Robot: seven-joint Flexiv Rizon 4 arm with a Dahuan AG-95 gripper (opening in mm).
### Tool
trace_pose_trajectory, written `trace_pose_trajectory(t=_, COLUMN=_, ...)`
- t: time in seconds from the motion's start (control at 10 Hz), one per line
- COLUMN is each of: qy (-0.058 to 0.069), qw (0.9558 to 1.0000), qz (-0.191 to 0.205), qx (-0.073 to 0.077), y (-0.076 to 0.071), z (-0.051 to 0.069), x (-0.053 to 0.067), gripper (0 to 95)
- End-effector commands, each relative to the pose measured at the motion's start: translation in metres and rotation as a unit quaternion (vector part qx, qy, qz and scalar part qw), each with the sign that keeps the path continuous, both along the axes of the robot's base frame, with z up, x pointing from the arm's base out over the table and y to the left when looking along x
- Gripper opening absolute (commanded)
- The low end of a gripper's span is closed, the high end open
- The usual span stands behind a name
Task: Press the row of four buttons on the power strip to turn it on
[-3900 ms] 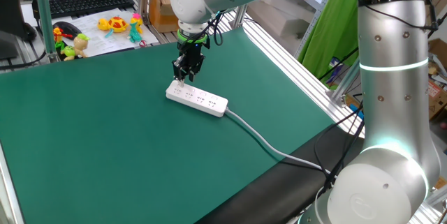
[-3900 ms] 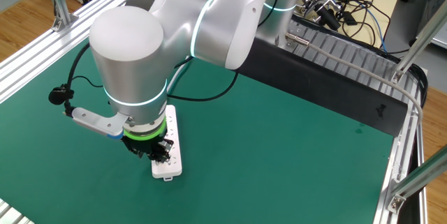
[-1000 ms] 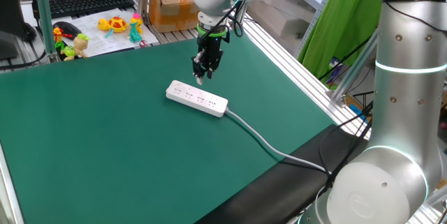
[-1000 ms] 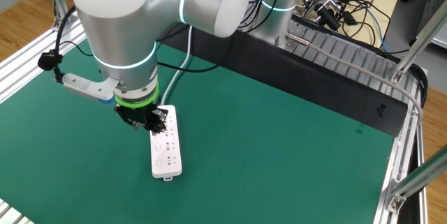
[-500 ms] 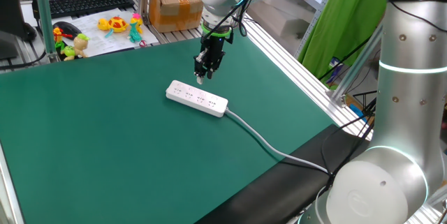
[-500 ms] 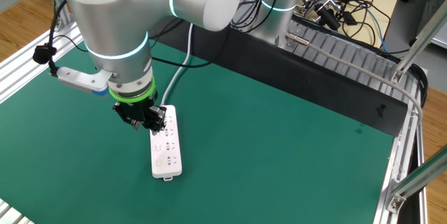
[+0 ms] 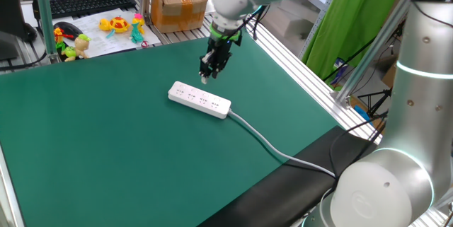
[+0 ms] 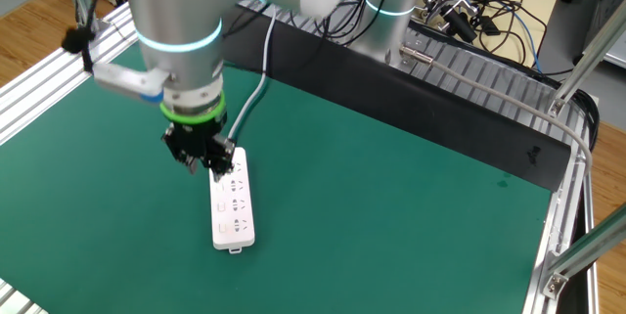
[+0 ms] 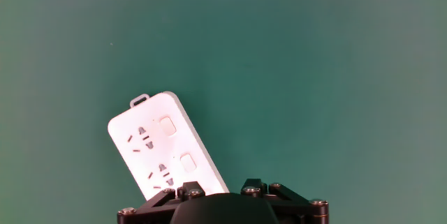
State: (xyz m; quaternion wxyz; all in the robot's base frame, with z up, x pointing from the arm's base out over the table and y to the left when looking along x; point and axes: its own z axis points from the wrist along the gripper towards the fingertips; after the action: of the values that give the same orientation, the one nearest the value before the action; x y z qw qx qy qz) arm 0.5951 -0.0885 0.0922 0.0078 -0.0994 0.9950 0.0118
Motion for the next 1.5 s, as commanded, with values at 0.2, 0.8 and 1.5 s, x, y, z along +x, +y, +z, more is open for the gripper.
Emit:
trace_pose_trajectory(t=0.2, qy=0.003, qw=1.0000, qz=-0.001, qx=0.001, y=-0.003, z=0.016, x=-0.007, gripper=38.0)
trace_pose_trajectory(t=0.8, qy=-0.010, qw=0.9996, qz=-0.023, qx=-0.012, y=0.002, z=0.033, x=-0.034, gripper=38.0)
trace_pose_trajectory(t=1.5, qy=-0.013, qw=0.9988, qz=-0.039, qx=-0.025, y=0.019, z=0.036, x=-0.047, gripper=38.0)
